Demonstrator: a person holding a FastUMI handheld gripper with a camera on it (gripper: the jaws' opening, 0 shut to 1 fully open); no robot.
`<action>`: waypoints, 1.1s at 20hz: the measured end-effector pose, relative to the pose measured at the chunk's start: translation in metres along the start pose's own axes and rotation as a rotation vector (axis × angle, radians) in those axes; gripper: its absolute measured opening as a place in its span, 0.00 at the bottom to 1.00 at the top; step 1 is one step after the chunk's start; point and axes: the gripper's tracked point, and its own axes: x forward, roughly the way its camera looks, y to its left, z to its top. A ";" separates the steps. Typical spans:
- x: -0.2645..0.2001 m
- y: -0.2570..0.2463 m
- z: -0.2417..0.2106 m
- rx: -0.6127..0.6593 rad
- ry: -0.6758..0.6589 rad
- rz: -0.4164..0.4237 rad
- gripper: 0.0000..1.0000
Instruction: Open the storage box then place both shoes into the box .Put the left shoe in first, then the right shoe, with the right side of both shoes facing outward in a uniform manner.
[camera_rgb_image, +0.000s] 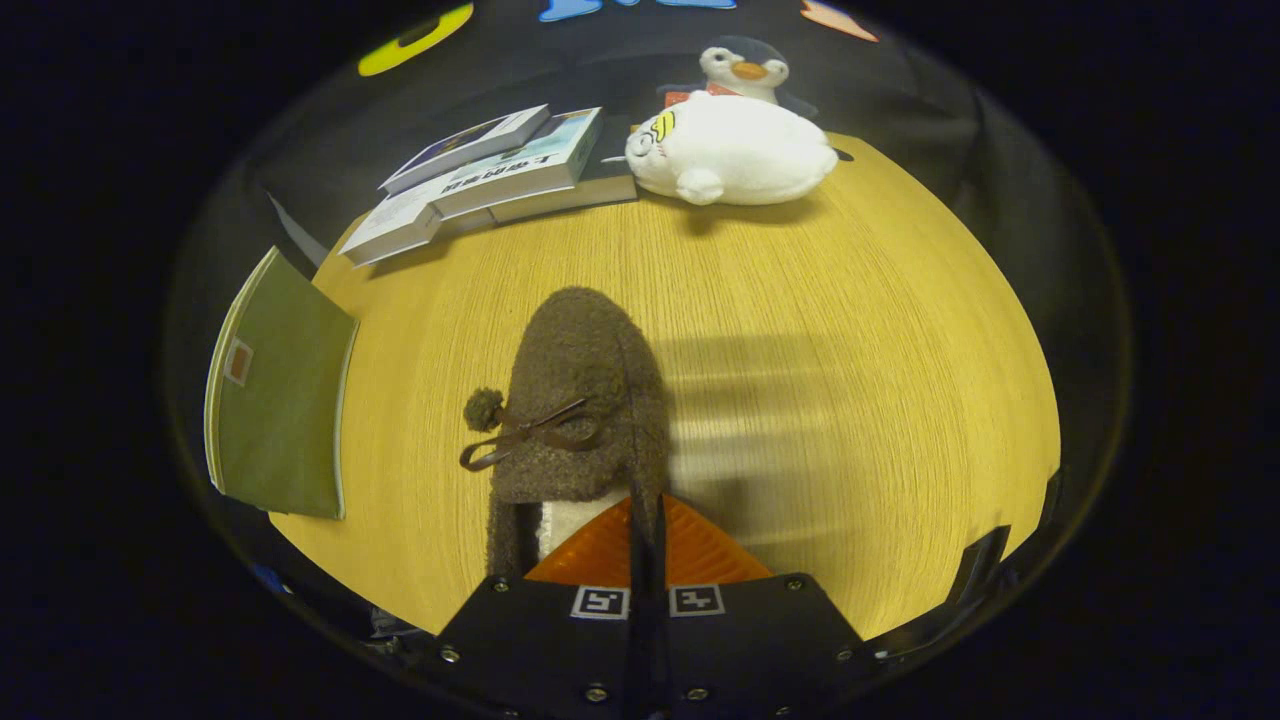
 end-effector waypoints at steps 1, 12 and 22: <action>-0.003 0.003 0.000 0.019 0.001 0.010 0.00; -0.060 0.061 0.025 0.081 -0.077 0.094 0.00; -0.107 0.134 0.062 0.057 -0.140 0.163 0.00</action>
